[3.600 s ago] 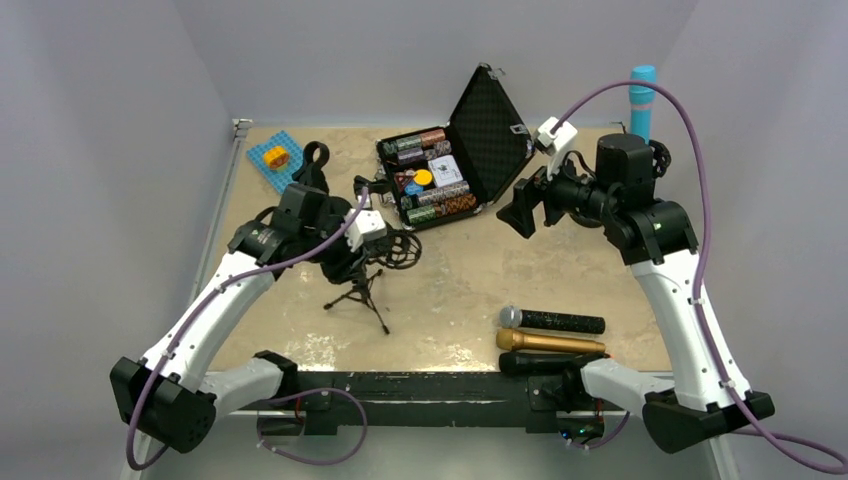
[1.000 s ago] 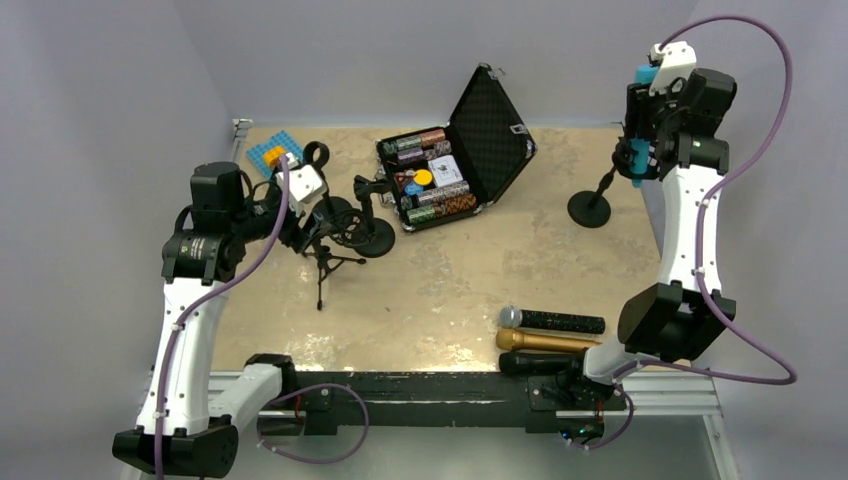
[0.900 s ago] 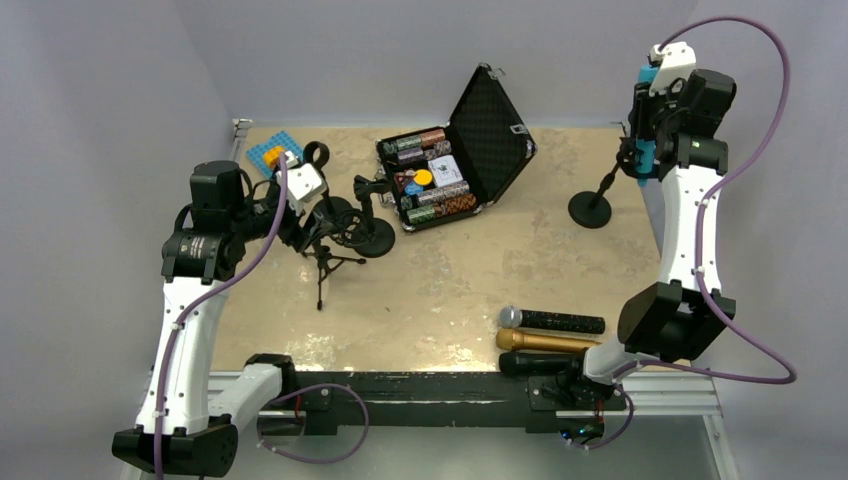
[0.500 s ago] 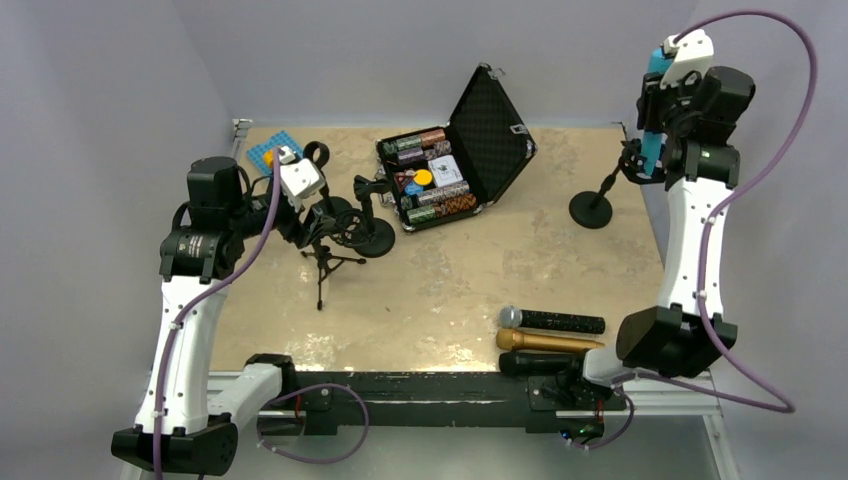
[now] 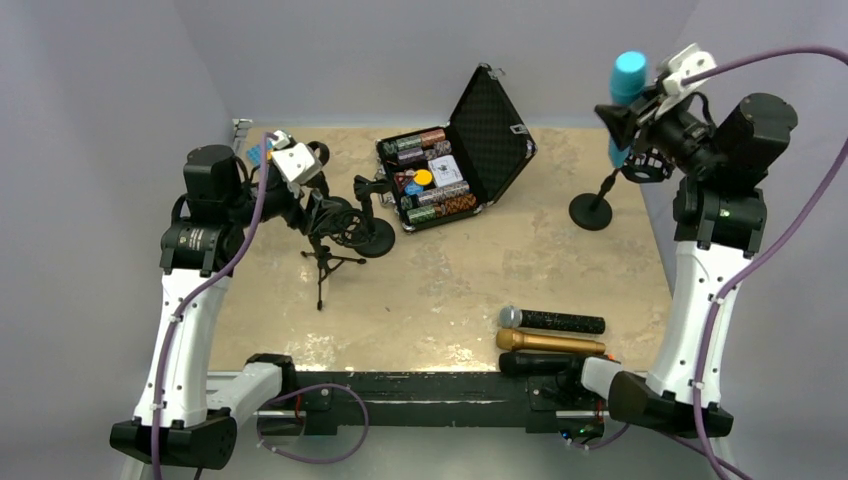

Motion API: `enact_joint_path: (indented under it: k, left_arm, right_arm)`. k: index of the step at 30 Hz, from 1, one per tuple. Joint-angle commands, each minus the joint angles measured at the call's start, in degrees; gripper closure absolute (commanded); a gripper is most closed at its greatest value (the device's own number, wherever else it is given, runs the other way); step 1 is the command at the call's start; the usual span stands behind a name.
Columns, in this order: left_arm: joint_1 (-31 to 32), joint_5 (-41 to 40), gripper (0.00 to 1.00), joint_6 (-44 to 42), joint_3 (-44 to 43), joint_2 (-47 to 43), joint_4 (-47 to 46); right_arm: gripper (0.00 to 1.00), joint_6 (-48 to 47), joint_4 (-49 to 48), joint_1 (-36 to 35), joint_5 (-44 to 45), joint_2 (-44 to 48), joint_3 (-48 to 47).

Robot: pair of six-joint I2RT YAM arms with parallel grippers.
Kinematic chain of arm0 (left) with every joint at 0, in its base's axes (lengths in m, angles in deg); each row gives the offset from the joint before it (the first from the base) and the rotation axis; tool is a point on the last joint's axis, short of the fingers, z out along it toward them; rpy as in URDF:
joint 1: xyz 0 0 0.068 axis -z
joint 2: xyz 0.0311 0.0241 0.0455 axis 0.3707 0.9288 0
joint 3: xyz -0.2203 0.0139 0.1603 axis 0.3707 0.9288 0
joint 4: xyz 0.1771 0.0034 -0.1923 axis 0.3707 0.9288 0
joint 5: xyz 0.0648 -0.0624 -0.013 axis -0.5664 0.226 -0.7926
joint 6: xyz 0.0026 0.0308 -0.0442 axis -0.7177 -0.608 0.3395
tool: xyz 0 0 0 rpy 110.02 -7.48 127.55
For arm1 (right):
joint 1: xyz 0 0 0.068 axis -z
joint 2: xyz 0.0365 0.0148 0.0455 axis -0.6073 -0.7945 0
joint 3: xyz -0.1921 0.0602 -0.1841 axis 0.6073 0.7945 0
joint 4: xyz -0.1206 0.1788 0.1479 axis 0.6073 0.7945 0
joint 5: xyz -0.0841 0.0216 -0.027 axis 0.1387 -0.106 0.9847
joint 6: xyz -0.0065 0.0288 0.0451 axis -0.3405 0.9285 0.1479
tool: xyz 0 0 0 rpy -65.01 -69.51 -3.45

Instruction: Remove the microphone from the stand

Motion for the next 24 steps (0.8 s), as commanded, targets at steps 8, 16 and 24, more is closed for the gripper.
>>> enact_joint_path:
  k: [8,16,24]
  left_arm:
    - [2.9,7.8,0.28,3.0,-8.7,-2.4,-1.7]
    - [4.8,10.1,0.26,2.1,-6.9,-6.2,0.4]
    - [5.0,4.4,0.28,-6.8,-8.7,-2.3,10.7]
  right_arm:
    - [1.00,-46.7,40.8,-24.1,1.2,1.1,15.2]
    - [1.00,-63.4,42.0,-24.2,22.1,-0.5,37.9]
    - [1.00,-71.9,41.3,-21.0,23.5,-9.6,42.6]
